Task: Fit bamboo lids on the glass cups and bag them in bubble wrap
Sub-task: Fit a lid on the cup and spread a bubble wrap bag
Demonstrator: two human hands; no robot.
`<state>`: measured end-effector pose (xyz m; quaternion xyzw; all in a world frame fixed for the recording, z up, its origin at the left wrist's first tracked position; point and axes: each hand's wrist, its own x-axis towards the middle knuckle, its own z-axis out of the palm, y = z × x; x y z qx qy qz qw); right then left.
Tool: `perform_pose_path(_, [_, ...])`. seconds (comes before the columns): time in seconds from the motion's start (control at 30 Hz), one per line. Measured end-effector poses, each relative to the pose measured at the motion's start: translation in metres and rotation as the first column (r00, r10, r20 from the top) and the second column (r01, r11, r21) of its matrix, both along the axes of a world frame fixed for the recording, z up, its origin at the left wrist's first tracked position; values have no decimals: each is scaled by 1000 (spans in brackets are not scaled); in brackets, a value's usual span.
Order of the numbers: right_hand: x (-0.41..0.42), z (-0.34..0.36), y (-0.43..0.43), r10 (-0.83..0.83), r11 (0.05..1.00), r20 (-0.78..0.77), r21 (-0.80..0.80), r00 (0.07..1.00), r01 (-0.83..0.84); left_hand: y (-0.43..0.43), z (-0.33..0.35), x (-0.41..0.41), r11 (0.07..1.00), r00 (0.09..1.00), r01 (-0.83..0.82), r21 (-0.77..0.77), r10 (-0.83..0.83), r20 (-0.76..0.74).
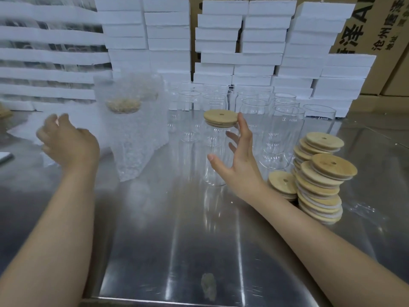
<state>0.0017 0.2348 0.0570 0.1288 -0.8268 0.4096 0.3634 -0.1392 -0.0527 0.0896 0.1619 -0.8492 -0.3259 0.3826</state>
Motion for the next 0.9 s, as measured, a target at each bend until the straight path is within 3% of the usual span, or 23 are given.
perform_pose_path(0.07, [0,0,1,2,1000,-8,3,1000,-2,1,-15,-6,998,984,18,-68,-6,176])
perform_pose_path(0.13, [1,1,2,6,1000,-10,7,1000,-6,5,-27,-11,994,966,39,-98,-13,256])
perform_pose_path(0.3, [1,2,2,1,1000,-5,18,1000,-1,8,-35,-18,983,965,-5,-181,53,258])
perform_pose_path(0.43, [1,2,1,-7,1000,-3,7,1000,7,12,-44,-23,963,924,16,-269,89,371])
perform_pose_path(0.63, [-1,1,1,-7,1000,0,9,1000,7,-8,-37,-46,828,940,138,-543,63,335])
perform_pose_path(0.77, [-4,0,2,7,1000,-3,18,1000,-7,-30,-28,-53,670,943,220,-709,39,330])
perform_pose_path(0.9, [-4,1,1,11,1000,-3,21,1000,-11,-25,-17,-47,573,913,236,-785,145,381])
